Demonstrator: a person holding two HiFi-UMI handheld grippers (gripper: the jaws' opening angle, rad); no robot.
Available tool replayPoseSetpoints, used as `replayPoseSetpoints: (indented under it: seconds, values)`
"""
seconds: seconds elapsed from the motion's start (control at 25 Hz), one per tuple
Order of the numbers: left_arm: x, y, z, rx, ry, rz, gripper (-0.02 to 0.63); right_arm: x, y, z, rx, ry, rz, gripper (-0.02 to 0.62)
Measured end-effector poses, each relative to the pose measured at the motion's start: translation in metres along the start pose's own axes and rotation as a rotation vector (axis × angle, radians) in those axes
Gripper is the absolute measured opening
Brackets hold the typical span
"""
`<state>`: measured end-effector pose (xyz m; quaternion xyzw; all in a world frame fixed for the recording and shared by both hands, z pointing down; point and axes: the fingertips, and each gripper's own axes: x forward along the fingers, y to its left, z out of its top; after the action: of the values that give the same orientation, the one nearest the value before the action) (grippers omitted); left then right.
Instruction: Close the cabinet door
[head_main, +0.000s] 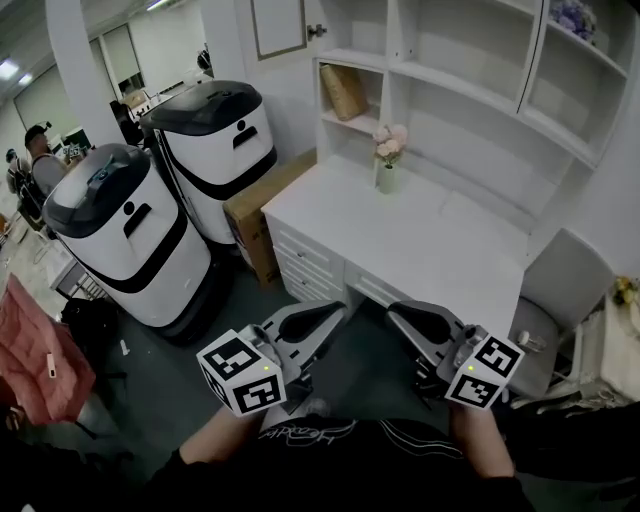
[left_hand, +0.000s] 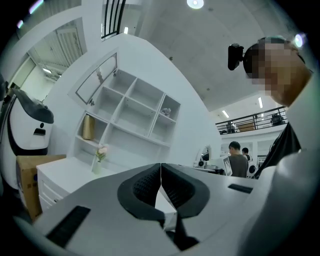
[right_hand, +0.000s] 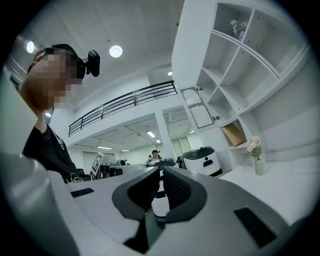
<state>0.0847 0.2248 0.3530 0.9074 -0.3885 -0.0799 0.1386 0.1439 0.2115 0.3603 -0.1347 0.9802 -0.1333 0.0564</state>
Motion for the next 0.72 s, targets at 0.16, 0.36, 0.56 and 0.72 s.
replayPoseSetpoints:
  seconds: [0.16, 0.36, 0.56, 0.72]
  values:
    - [0.004, 0.022, 0.005, -0.012, -0.004, -0.001, 0.023, 0.017, -0.014, -0.001, 0.017, 0.001, -0.007, 0.054]
    - [0.01, 0.061, 0.016, -0.015, 0.003, -0.006, 0.023, 0.051, -0.039, 0.006, -0.018, 0.007, -0.033, 0.054]
    - [0.012, 0.106, 0.035, -0.005, -0.001, -0.01, 0.023, 0.094, -0.062, 0.017, -0.025, -0.012, -0.031, 0.054]
    - [0.016, 0.143, 0.056, 0.007, -0.013, -0.027, 0.023, 0.129, -0.08, 0.029, -0.044, -0.029, -0.042, 0.054]
